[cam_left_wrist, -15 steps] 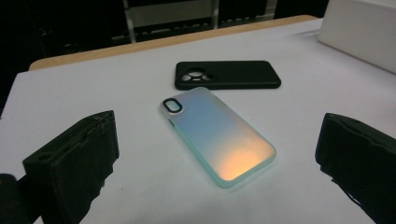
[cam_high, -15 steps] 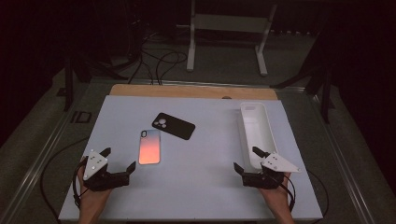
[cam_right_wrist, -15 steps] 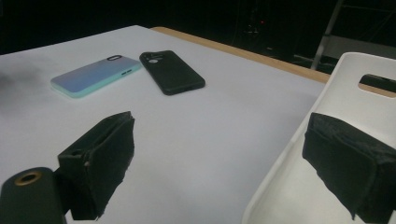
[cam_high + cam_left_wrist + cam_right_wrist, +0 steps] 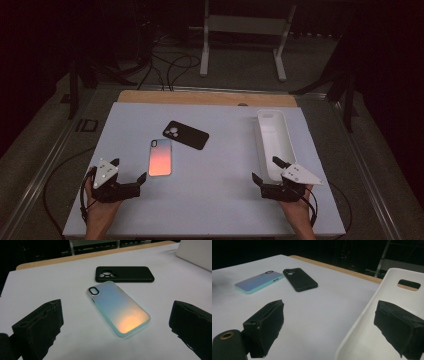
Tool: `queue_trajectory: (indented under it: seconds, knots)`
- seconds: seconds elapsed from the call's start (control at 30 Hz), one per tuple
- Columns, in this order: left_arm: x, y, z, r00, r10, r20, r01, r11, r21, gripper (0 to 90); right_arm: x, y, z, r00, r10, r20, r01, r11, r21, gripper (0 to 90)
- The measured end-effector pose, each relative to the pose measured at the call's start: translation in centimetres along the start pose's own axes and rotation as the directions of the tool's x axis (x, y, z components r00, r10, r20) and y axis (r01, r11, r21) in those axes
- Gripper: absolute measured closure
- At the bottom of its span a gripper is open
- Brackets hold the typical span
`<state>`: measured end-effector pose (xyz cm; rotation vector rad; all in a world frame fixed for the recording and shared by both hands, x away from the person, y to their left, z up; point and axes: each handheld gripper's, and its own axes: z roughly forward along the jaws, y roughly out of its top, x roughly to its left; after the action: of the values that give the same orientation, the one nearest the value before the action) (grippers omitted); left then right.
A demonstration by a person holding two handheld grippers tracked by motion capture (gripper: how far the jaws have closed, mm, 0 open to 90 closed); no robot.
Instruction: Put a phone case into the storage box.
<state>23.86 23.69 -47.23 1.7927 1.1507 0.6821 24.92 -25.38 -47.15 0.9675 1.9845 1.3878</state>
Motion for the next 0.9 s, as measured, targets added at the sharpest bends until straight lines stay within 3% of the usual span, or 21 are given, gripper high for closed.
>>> queue_trajectory:
  seconds: [0.2, 0.5, 0.57, 0.9]
  knots:
    - [-0.3, 0.6, 0.8, 0.9997, -0.015, -0.017, 0.015, 0.9989, 0.045, 0.0, -0.1, 0.0, -0.2, 0.9999, 0.002, 0.014, -0.002, 1.000, -0.004, 8.9]
    - [-0.7, 1.5, 2.0, 0.9996, -0.006, -0.027, 0.009, 0.9953, 0.096, 0.0, 0.0, 0.0, -0.1, 0.9998, 0.010, 0.016, -0.010, 1.000, -0.008, 9.0]
    - [-0.7, 1.5, 2.3, 0.9994, -0.020, -0.029, 0.023, 0.9947, 0.100, 0.0, 0.0, 0.0, -0.1, 0.9998, 0.011, 0.014, -0.010, 1.000, -0.008, 8.9]
    - [-0.8, 2.0, 3.3, 0.9993, -0.012, -0.035, 0.016, 0.9916, 0.129, 0.0, 0.0, 0.0, 0.0, 0.9997, 0.017, 0.017, -0.017, 1.000, -0.010, 8.9]
